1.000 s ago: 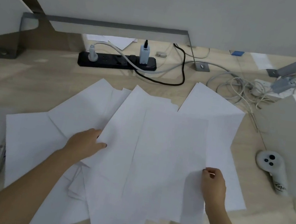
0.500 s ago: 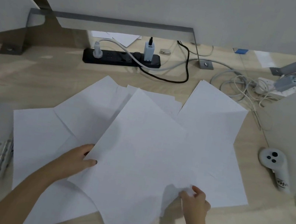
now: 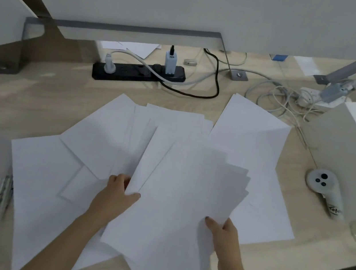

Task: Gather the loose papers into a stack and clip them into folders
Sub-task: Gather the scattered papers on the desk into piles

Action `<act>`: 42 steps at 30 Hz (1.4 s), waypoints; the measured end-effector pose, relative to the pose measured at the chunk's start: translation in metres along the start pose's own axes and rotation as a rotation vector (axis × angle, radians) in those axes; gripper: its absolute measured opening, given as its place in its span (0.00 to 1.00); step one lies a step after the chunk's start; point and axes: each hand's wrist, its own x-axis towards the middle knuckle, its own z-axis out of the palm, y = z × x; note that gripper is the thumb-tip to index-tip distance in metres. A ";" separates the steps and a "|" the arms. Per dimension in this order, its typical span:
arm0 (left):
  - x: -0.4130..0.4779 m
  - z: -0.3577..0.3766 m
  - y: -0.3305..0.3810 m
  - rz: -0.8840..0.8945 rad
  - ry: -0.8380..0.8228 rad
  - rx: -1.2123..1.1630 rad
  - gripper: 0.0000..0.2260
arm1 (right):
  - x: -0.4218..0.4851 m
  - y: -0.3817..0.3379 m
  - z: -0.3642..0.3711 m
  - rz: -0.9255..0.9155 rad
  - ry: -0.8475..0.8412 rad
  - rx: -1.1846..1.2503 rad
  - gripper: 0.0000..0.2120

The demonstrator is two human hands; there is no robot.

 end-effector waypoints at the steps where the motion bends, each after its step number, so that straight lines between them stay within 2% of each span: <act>1: 0.000 0.000 -0.001 0.009 -0.012 -0.007 0.11 | 0.000 -0.001 -0.003 -0.031 0.012 -0.033 0.09; 5: -0.009 0.002 -0.001 0.147 -0.121 -0.147 0.02 | -0.001 -0.015 -0.022 -0.114 0.044 -0.030 0.07; 7: -0.014 0.003 0.004 0.152 -0.134 -0.317 0.06 | 0.002 -0.026 -0.027 -0.151 0.035 0.011 0.08; 9: -0.012 -0.001 0.011 0.156 0.003 -0.389 0.06 | 0.011 -0.038 -0.025 -0.187 0.007 0.031 0.11; 12: 0.006 -0.012 0.020 0.181 0.272 -0.352 0.03 | 0.030 -0.057 -0.007 -0.199 -0.066 -0.014 0.11; 14: 0.025 -0.018 0.021 0.137 0.357 -0.250 0.11 | 0.045 -0.063 0.009 -0.196 -0.068 -0.093 0.11; 16: 0.039 -0.022 0.022 0.042 0.378 -0.216 0.15 | 0.059 -0.065 0.024 -0.172 -0.009 -0.148 0.15; 20: 0.052 -0.018 0.022 -0.123 0.340 -0.190 0.22 | 0.079 -0.062 0.036 -0.041 0.095 -0.191 0.24; 21: 0.052 -0.019 0.022 -0.154 0.326 -0.204 0.22 | 0.081 -0.063 0.036 -0.009 0.087 -0.169 0.22; 24: 0.048 -0.023 0.020 -0.251 0.245 -0.355 0.26 | 0.086 -0.066 0.032 0.034 -0.018 -0.086 0.05; 25: 0.044 -0.024 0.019 -0.265 0.211 -0.417 0.26 | 0.087 -0.067 0.029 0.036 -0.049 -0.098 0.08; 29: 0.028 -0.017 0.020 -0.196 0.038 -0.651 0.18 | 0.087 -0.074 0.023 0.016 -0.157 -0.197 0.09; 33: 0.012 0.001 0.020 -0.191 -0.038 -0.851 0.18 | 0.082 -0.077 0.026 -0.053 -0.252 -0.308 0.04; 36: 0.005 0.015 0.020 -0.190 0.015 -0.873 0.18 | 0.081 -0.077 0.027 -0.109 -0.341 -0.308 0.10; 39: 0.003 0.020 0.016 -0.167 0.057 -0.899 0.18 | 0.078 -0.079 0.029 -0.076 -0.442 -0.344 0.10; 42: -0.002 0.017 0.010 -0.186 0.012 -1.043 0.20 | 0.075 -0.079 0.029 -0.062 -0.518 -0.354 0.10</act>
